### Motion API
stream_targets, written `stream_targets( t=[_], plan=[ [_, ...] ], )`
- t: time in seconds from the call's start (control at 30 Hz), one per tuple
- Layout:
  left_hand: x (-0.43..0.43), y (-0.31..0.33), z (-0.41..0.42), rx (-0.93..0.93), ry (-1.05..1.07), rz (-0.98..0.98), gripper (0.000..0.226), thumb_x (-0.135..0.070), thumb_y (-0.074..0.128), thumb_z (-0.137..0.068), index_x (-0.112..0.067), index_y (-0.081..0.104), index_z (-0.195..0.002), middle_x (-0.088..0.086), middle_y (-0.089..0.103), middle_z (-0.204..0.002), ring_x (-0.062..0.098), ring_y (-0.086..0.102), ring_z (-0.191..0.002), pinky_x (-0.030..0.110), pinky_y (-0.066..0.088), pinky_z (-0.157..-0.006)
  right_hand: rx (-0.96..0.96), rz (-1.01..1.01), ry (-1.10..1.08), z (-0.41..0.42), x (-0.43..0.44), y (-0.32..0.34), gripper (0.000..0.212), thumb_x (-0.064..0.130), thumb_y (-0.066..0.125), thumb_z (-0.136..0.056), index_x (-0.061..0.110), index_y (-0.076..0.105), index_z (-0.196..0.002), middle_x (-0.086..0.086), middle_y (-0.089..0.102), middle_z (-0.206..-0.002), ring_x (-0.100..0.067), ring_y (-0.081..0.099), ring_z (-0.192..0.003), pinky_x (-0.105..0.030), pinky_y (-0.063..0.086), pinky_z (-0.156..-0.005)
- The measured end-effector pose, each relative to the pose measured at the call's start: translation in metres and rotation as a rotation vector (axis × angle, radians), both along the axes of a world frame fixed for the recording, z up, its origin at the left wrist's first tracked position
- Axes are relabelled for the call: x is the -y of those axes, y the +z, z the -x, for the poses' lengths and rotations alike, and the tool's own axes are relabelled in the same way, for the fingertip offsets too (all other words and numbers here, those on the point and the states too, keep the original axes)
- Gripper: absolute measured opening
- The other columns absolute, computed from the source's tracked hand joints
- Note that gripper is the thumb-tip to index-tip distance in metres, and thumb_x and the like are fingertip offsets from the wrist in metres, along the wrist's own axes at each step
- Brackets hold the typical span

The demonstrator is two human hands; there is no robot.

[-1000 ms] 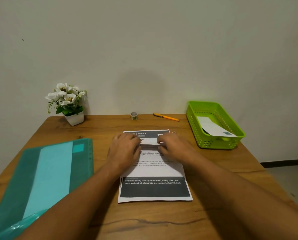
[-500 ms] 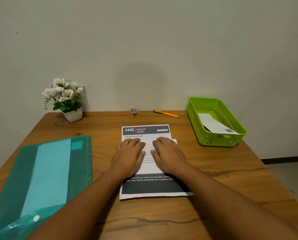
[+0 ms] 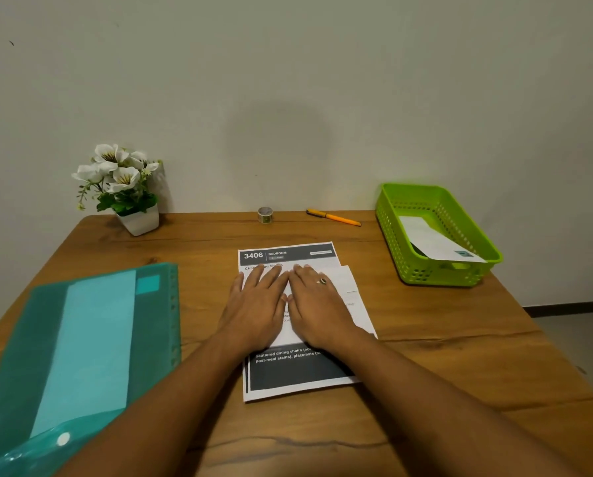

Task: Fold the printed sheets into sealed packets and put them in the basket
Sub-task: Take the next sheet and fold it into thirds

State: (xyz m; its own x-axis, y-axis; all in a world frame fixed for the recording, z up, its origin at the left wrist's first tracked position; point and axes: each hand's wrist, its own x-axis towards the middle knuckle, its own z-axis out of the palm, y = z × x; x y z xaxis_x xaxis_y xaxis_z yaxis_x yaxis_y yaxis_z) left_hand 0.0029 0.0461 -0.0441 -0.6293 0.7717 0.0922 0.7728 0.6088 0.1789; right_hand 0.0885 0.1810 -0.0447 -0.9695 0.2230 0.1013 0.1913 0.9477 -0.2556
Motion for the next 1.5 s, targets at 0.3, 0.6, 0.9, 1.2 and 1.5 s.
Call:
stream_targets(
  t=[0.3,0.6,0.9,1.2,1.5],
  plan=[
    [0.004,0.000,0.012,0.027,0.063,0.153,0.070,-0.056,0.009,-0.106,-0.020,-0.001,-0.165,0.001,-0.006,-0.172,0.021,-0.008,-0.158,0.049,-0.001,-0.128,0.172,-0.027,-0.094,-0.029,-0.055,0.000,0.083,0.070,0.015,-0.103,0.018,0.002,-0.167,-0.001,-0.001,-0.174,-0.019,-0.005,-0.160,-0.046,-0.003,-0.128],
    [-0.023,0.009,0.002,0.032,0.174,0.254,0.077,-0.058,0.006,-0.105,-0.008,-0.006,-0.162,0.012,-0.009,-0.171,0.029,-0.013,-0.158,0.055,-0.006,-0.126,0.168,-0.055,-0.155,-0.040,-0.072,-0.003,0.082,0.068,0.014,-0.103,0.017,0.005,-0.166,-0.001,0.001,-0.175,-0.020,-0.003,-0.161,-0.048,0.000,-0.129],
    [-0.001,0.004,0.026,0.044,0.106,0.190,0.077,-0.063,0.010,-0.103,-0.017,-0.003,-0.164,0.003,-0.005,-0.172,0.023,-0.008,-0.158,0.052,-0.003,-0.127,0.151,-0.047,-0.152,-0.040,-0.074,-0.006,0.081,0.068,0.015,-0.103,0.018,0.007,-0.166,0.000,0.002,-0.175,-0.020,-0.002,-0.161,-0.048,0.000,-0.129],
    [0.004,0.000,0.028,0.007,0.103,0.152,0.075,-0.062,0.010,-0.104,-0.018,0.001,-0.165,0.003,0.000,-0.173,0.023,-0.004,-0.159,0.050,-0.001,-0.128,0.210,-0.083,-0.152,-0.021,-0.051,0.008,0.079,0.061,0.020,-0.105,0.008,0.011,-0.164,-0.011,0.007,-0.173,-0.028,0.001,-0.160,-0.056,0.000,-0.128],
    [0.005,0.001,0.025,0.003,0.106,0.167,0.071,-0.056,0.011,-0.106,-0.017,-0.002,-0.164,0.003,-0.002,-0.173,0.022,-0.006,-0.159,0.049,-0.001,-0.128,0.158,-0.039,0.072,0.001,-0.012,0.003,0.071,0.056,0.017,-0.109,0.015,0.006,-0.166,-0.003,0.000,-0.175,-0.021,-0.004,-0.161,-0.046,-0.003,-0.130]
  ],
)
